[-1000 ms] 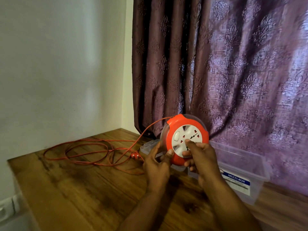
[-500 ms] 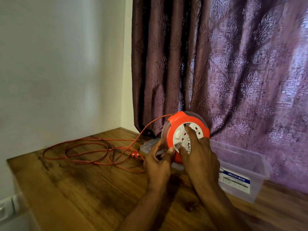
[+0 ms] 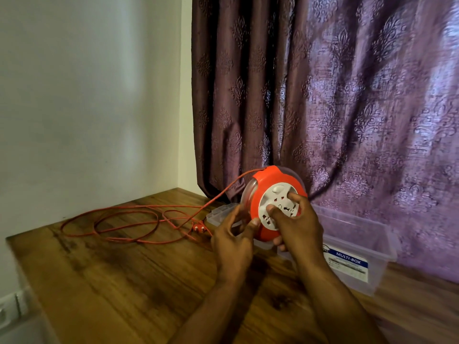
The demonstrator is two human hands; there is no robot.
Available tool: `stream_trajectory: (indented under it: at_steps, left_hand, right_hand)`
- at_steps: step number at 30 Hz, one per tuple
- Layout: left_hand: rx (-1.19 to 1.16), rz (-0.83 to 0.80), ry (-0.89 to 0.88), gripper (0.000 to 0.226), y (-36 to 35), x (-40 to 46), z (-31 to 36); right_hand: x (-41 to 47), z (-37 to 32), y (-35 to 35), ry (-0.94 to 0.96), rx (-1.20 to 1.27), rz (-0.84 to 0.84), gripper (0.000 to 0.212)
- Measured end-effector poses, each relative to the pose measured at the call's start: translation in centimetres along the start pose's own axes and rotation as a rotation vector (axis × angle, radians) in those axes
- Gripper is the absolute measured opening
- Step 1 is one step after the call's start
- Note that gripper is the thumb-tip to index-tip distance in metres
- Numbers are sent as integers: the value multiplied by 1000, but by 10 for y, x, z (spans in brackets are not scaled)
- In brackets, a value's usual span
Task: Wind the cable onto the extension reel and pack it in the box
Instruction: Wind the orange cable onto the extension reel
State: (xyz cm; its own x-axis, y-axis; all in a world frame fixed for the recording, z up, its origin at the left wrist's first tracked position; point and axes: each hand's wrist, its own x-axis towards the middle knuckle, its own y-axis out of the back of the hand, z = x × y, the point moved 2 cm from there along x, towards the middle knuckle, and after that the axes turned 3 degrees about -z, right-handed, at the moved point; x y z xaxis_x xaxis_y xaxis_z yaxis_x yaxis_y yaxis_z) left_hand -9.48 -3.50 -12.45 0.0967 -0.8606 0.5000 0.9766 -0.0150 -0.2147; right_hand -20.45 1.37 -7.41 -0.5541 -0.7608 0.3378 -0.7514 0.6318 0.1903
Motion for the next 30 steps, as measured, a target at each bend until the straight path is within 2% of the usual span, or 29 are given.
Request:
stream_trajectory:
  at_steps: [5,10,15,18,21,23,30]
  left_hand:
    - [46,3,-51,42,-1,0,2]
    - [75,-3,-57,41,-1,-2,4]
    - [52,4,-52,38,3,2,3]
    - [-7,47,-5,38,7,8,-1]
    - [-84,56,58,38,9,10,-2]
    - [-86,51,54,36,9,10,0]
    - [-19,13,-15,35,3,6,2]
  right_hand:
    - [1,-1,3,-97,174,17,44]
    - [3,-3,5,-268,405,-72,43]
    - [-1,-12,2,-287,428,-200,42]
    - [-3,-25,2,-146,196,-196,42]
    - [-9,-34,6,198,-440,-36,42]
    - [-18,-40,3,368,-682,6,50]
    - [-16,-31,-4,426,-896,-36,60]
